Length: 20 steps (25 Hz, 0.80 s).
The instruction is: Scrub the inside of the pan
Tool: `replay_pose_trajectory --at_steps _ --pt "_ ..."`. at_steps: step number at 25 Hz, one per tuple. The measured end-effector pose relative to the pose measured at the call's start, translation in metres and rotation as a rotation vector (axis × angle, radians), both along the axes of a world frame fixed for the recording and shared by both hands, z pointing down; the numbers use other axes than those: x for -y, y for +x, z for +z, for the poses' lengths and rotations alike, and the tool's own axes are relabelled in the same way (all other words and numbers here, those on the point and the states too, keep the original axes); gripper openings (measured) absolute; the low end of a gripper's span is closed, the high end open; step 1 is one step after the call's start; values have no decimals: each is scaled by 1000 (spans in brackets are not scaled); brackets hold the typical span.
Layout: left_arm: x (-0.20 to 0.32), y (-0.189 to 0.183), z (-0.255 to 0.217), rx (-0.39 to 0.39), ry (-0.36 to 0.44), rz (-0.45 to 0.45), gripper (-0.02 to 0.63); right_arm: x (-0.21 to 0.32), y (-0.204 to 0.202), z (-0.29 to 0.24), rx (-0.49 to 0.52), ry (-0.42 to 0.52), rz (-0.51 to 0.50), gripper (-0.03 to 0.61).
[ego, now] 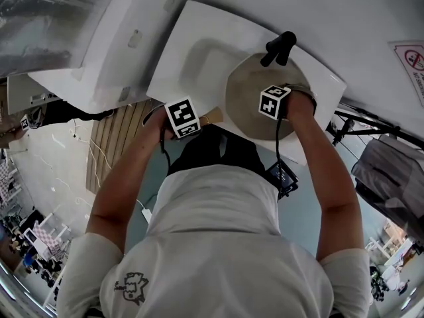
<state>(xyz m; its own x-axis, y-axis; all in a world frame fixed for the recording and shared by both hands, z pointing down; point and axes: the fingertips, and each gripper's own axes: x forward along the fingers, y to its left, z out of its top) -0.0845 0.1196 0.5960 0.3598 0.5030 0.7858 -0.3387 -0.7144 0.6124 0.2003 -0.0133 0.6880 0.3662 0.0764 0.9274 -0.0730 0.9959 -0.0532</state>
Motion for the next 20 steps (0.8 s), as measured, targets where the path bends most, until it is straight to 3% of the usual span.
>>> replay_pose_trajectory --at_steps 3,8,15,20 --pt "1 0 1 7 -3 3 150 37 -9 -3 67 187 23 66" --pt "0 0 2 13 -6 20 150 64 -43 -4 250 329 19 66" --pt "1 -1 2 17 -6 19 150 70 -91 -5 416 356 -25 67" --pt "1 -2 2 14 -8 18 150 53 -118 -9 535 294 -26 67"
